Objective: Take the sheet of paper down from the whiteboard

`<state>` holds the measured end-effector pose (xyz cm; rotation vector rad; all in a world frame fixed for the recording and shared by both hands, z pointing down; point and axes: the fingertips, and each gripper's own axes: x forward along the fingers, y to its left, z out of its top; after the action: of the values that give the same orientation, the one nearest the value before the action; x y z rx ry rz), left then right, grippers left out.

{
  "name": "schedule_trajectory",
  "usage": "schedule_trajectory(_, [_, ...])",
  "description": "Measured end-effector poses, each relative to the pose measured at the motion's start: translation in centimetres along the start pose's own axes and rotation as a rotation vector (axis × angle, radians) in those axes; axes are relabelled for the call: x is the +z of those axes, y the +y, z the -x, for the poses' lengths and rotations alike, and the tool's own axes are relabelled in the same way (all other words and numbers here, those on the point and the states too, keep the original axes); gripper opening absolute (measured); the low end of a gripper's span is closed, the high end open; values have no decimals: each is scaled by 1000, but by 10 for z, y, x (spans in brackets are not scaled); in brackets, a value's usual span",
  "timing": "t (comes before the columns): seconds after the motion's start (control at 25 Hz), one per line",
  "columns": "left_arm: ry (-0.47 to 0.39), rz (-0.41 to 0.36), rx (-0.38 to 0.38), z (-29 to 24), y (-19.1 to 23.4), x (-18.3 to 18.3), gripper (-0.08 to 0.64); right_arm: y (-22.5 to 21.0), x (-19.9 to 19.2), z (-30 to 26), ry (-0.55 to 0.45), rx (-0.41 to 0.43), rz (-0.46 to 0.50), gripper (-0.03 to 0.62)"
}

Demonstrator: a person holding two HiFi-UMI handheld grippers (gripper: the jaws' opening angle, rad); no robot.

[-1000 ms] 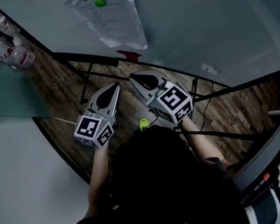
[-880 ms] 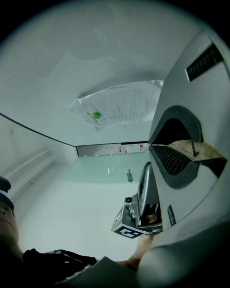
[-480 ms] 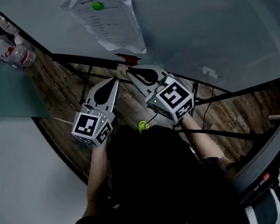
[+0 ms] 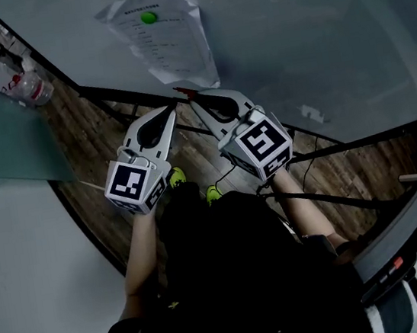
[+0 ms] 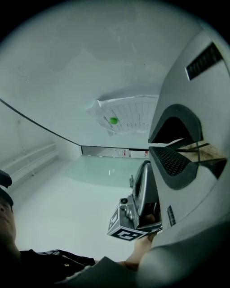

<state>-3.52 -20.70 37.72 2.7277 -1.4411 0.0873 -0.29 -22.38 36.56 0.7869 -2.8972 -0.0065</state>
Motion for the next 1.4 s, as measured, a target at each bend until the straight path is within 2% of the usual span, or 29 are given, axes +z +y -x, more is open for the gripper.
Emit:
schedule_trajectory(0.36, [-52,-31,-18,-8,14,26,22,-6,24,-13,-4,-30,99,62])
schedule_trajectory(0.48, [-56,-57,-19,-12,20,31,51,-13,32,-16,-3,-62,150,80])
schedule_trajectory(0.72, [-76,-66,-51,-21,26,42,81,-22,50,-20,-8,-94,204,106])
schedule_trajectory(1.0, [-80,-87,-69,-30,35,50,127,-28,71,-27,-14,-151,322,118])
schedule_trajectory(1.2, [-86,-88,-85,-36,41,59,154,-28,83,-33,-1,-170,382,151])
schedule_trajectory(1.4, [-105,-135,-74,-43,50,75,176,-32,98,-35,-8,-214,440,167])
